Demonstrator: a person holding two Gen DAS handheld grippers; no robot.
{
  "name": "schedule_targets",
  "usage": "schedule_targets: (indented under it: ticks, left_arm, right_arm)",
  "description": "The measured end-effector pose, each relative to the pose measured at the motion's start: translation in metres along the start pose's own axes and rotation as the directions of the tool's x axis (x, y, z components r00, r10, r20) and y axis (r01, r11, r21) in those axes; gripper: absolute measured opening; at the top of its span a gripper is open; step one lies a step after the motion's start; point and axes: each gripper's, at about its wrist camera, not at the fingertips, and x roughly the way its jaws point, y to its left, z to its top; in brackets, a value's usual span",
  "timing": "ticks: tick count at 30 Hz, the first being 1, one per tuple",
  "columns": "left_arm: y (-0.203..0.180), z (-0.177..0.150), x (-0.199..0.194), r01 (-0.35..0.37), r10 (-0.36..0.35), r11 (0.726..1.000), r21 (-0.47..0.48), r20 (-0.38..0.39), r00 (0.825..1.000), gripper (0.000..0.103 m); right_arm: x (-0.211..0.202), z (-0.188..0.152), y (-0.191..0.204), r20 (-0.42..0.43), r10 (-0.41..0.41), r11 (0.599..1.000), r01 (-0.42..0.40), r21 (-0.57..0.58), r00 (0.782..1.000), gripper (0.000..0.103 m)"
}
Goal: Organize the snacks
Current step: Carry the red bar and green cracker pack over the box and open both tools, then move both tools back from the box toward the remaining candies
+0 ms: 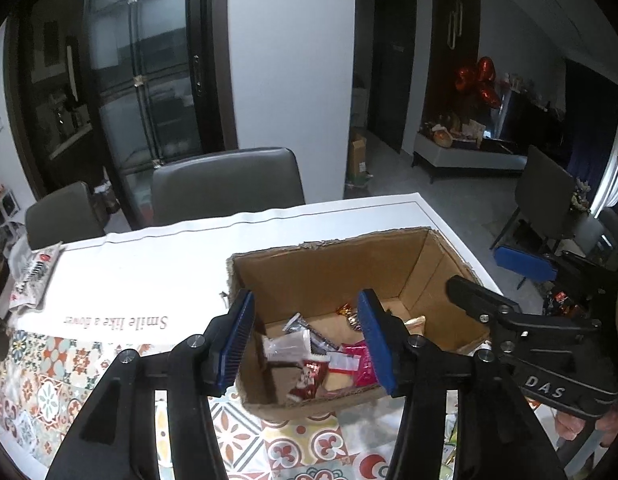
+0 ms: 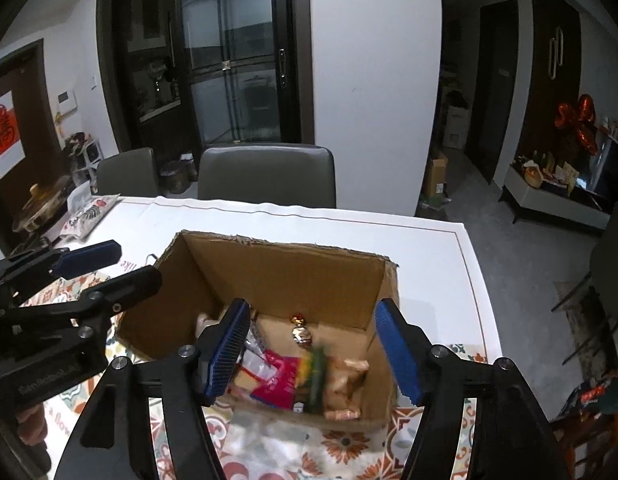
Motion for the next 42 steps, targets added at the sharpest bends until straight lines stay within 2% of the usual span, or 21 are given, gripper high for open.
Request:
schedule_targets:
  ticks: [5,14,18,28,37,42]
  left_arm:
    - [-0.009,-0.012,-0.017,-0.016,0.016,1.000,0.010,0.024,1.000,0.054]
    - [-0.035,-0.041,-0.043,0.029,-0.031,0.999,0.031,0.059,0.998,0.056]
    - [-0.050,-0.060,-0.049,0.049,-0.051,0.998,0.048,0.055,0.997,0.056]
    - [-0.083,-0.112,-0.039,0.137,-0.135,0.989,0.059,-0.038,0.990,0.056]
    - [-0.110,-0.162,-0.016,0.193,-0.184,0.980,0.041,-0.152,0.971,0.055]
    - [-0.122,-0.185,-0.001,0.216,-0.205,0.976,0.028,-0.212,0.955,0.050]
  right_arm:
    - [-0.023,-0.013,-0.005,0.040,-0.030,0.999,0.029,0.013,0.999,0.066]
    - [-0.066,-0.042,-0.011,0.111,-0.074,0.997,0.075,-0.001,0.991,0.066]
    - [-0.079,-0.062,-0.019,0.110,-0.071,0.997,0.069,0.019,0.991,0.066]
    - [-0.083,-0.122,-0.037,0.025,-0.064,0.997,0.063,0.043,0.998,0.066]
    - [-0.071,-0.179,-0.050,-0.079,-0.075,0.995,0.079,0.056,0.994,0.066]
    - [-0.064,-0.207,-0.060,-0.131,-0.076,0.993,0.087,0.080,0.989,0.065]
